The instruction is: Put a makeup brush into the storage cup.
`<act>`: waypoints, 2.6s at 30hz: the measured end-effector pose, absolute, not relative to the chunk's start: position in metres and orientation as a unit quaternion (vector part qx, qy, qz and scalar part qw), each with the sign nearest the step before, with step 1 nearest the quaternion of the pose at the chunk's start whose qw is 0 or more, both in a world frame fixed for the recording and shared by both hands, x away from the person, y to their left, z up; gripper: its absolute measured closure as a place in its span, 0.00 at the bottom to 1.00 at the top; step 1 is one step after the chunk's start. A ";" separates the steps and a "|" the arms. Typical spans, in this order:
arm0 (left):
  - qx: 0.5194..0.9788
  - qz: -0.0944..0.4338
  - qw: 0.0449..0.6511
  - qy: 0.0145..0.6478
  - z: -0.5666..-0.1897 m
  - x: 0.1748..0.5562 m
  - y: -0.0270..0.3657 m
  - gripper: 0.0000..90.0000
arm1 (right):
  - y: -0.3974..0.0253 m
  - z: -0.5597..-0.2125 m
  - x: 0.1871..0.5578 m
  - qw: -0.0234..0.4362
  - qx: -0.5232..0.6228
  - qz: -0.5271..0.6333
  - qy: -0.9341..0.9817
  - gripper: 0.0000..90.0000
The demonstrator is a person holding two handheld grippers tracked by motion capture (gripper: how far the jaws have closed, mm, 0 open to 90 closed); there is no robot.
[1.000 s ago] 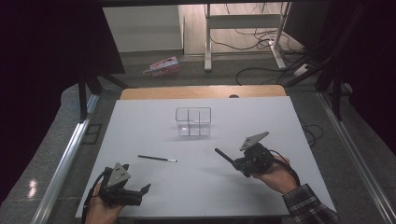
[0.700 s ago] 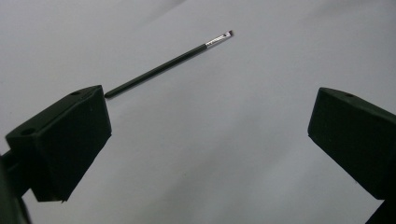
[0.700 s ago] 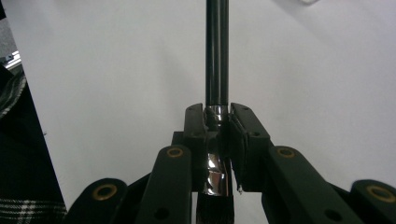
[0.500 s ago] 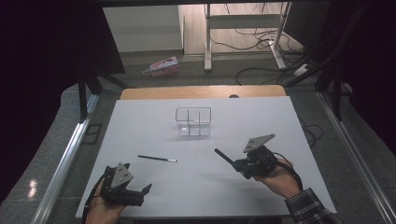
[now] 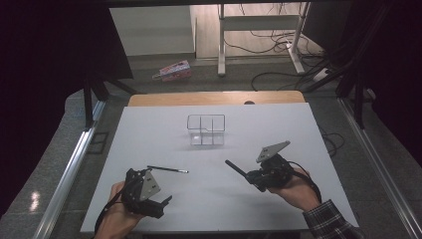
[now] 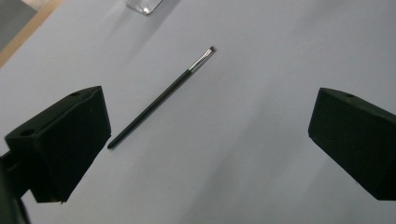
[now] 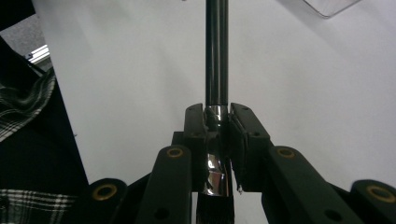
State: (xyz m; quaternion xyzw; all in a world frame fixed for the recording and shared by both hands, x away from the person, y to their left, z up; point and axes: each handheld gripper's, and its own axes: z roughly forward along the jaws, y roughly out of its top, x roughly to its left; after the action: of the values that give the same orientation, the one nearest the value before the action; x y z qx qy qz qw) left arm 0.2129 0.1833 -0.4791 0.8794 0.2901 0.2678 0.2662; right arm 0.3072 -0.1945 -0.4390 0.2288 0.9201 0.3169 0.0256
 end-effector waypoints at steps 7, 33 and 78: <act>0.892 0.280 0.255 0.247 -0.477 0.218 0.165 0.00 | -0.189 -0.437 0.306 0.014 0.224 0.312 0.923 0.86; 0.916 0.286 0.261 0.104 -0.464 0.242 0.094 0.01 | -0.158 -0.439 0.309 -0.048 0.187 0.271 0.943 0.86; 0.930 0.256 0.258 -0.052 -0.475 0.232 0.052 0.88 | -0.133 -0.438 0.310 -0.118 0.152 0.271 0.943 0.84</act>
State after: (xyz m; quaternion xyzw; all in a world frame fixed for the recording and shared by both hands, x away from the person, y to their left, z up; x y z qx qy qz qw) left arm 0.2322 0.0518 -0.4747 0.9302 -0.0517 0.2558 0.2581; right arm 0.3096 -0.1327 -0.4381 0.1520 0.9432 0.2708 -0.1177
